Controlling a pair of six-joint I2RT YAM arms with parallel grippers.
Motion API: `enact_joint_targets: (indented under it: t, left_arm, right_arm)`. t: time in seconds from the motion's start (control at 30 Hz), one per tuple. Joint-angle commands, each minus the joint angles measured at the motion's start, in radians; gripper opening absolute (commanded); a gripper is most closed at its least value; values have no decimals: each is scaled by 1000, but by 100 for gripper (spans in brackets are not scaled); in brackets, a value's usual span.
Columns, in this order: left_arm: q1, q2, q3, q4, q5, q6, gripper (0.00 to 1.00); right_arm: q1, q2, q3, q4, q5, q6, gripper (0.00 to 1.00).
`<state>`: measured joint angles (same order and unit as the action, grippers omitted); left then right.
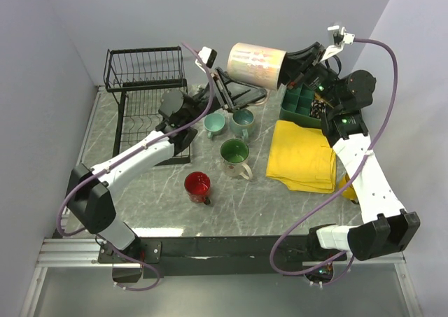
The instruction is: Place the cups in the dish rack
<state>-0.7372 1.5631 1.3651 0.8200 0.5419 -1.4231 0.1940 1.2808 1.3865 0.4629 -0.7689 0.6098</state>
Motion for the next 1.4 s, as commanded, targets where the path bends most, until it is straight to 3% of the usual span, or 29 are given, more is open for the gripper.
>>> enact_joint_targets:
  t: [0.0,0.13,0.27,0.3,0.33,0.5,0.53,0.6,0.7,0.73,0.83,0.87,1.13,1.3,1.37]
  left_arm:
    - [-36,5,78,47,130,-79,42]
    - [-34,5,103,-34,174,-34,50]
    - [-30,-9,106,-102,168,6,48]
    - [-28,-8,106,-102,165,7,45]
    - [-30,-9,103,-98,161,4,32]
    - [-18,-2,88,2,158,-39,12]
    - [-16,-2,78,22,156,-55,3]
    - [-4,-5,65,79,151,-79,1]
    - [16,-31,32,103,133,-85,1]
    - [21,-56,0,108,122,-79,1]
    - [45,-110,-47,93,95,-50,1]
    - [64,-123,-61,100,90,-54,1]
    - [170,-251,-219,123,55,-88,1]
    - [249,-328,-308,81,56,-80,1]
    - [284,-389,-363,30,50,-56,1]
  right_arm:
    - [32,-14,-14,68,-78,-91,0]
    - [33,-14,-7,48,-82,-114,0]
    - [35,-12,-17,57,-81,-107,0]
    - [33,-12,-20,60,-82,-102,0]
    - [35,-12,-23,59,-82,-105,0]
    - [33,-20,-44,42,-87,-122,0]
    - [33,-24,-49,43,-87,-120,0]
    - [33,-26,-63,43,-95,-119,0]
    - [33,-32,-79,39,-95,-120,15]
    - [33,-35,-84,40,-93,-122,39]
    - [33,-41,-96,33,-86,-128,73]
    - [33,-43,-101,22,-87,-133,77]
    - [27,-72,-130,-12,-205,-220,100]
    - [16,-101,-127,-99,-320,-278,100]
    - [4,-116,-97,-242,-348,-361,100]
